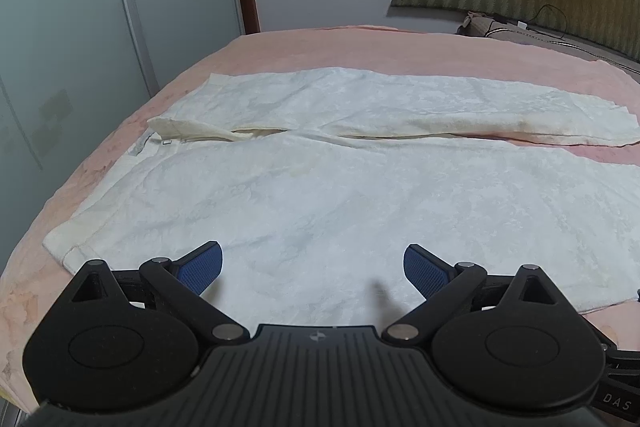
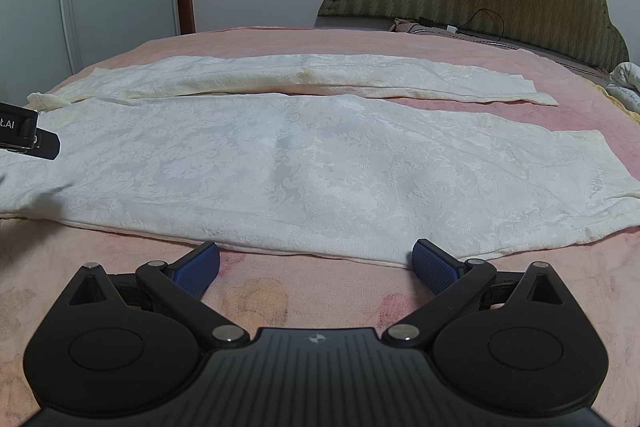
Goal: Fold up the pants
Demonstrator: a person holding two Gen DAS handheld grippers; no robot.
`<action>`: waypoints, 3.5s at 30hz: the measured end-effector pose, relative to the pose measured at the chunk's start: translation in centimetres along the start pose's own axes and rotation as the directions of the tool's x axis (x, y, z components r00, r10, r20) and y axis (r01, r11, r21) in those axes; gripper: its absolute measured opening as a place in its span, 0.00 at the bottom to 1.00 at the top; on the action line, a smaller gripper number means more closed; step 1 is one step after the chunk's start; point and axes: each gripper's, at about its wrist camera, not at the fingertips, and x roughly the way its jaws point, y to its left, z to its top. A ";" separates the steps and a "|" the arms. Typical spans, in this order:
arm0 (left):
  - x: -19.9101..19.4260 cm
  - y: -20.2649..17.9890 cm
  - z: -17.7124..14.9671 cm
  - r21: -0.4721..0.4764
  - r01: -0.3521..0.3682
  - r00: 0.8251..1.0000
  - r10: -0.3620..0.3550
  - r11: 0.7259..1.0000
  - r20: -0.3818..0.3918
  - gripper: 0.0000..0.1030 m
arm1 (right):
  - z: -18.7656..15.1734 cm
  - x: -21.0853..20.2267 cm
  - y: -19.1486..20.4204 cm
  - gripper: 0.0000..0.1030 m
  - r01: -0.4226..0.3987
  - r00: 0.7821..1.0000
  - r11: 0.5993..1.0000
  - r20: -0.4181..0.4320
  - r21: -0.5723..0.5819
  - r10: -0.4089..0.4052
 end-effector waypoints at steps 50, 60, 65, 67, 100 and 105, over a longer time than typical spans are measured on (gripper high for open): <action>0.6 0.4 -0.4 0.001 -0.021 1.000 0.021 1.000 -0.006 0.96 | 0.0 0.1 0.0 1.00 0.000 1.000 1.000 0.001 0.000 0.000; 0.6 0.2 -0.5 0.014 -0.028 1.000 0.028 1.000 0.003 0.96 | 0.0 0.0 0.1 1.00 0.000 1.000 1.000 0.001 0.000 0.000; 0.6 0.2 -0.5 0.015 -0.028 1.000 0.028 0.999 0.002 0.96 | 0.0 0.0 0.0 1.00 0.000 1.000 1.000 0.001 0.000 0.000; 0.5 0.2 -0.5 0.015 -0.028 1.000 0.028 0.999 0.002 0.96 | 0.0 0.0 0.0 1.00 0.000 1.000 1.000 0.001 0.000 0.000; 0.5 2.9 1.3 -0.086 -0.014 0.999 0.016 0.996 0.029 0.96 | 0.1 0.0 0.2 1.00 -0.001 1.000 1.000 -0.002 -0.005 0.001; 1.4 4.7 2.3 -0.104 -0.014 0.999 0.019 0.994 0.047 0.95 | 3.0 -0.4 -1.5 1.00 -0.260 0.961 0.964 -0.111 -0.049 0.253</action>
